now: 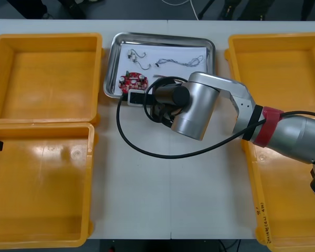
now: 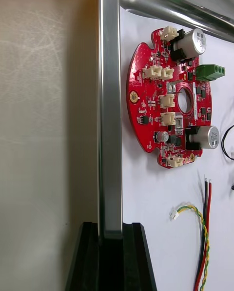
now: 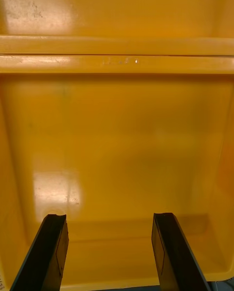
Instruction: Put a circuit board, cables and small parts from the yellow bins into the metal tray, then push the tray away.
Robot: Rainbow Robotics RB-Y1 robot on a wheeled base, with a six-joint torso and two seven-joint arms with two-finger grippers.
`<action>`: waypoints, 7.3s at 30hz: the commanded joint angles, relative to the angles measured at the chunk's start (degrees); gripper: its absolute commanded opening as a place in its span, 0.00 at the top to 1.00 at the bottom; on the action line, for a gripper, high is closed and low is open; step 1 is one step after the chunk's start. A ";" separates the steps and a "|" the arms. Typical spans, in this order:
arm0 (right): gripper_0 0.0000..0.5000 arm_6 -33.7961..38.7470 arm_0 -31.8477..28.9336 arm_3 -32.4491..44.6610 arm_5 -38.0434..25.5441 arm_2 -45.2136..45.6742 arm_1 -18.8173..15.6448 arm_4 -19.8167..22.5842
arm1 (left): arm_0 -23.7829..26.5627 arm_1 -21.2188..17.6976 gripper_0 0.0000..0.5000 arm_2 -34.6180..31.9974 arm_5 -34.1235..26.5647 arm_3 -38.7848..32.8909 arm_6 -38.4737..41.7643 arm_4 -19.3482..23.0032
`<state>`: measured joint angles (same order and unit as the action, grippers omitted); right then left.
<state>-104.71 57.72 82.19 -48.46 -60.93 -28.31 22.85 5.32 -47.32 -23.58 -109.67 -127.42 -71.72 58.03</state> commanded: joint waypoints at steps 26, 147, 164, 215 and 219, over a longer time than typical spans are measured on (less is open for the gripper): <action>1.00 -5.32 6.09 -9.24 12.95 1.87 0.36 0.35 | -0.84 -2.69 0.00 -1.38 -0.33 -1.60 -4.56 0.42; 0.00 48.20 -32.58 46.04 -61.54 60.93 -20.11 27.42 | -0.84 -2.69 0.00 -1.38 -0.33 -1.60 -4.56 0.42; 0.00 39.15 -39.88 35.05 -61.54 73.50 -23.37 30.67 | -0.84 -2.69 0.00 -1.38 -0.33 -1.60 -4.56 0.42; 0.00 35.54 -47.17 32.15 -50.07 77.63 -27.85 34.45 | -0.84 -2.69 0.00 -1.38 -0.33 -1.60 -4.56 0.42; 0.00 35.54 -47.17 32.15 -50.07 77.63 -27.85 34.45 | -0.84 -2.69 0.00 -1.38 -0.33 -1.60 -4.56 0.42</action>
<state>-68.11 11.21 114.12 -98.11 15.06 -53.33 56.93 5.29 -47.41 -23.58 -109.67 -127.48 -71.72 58.04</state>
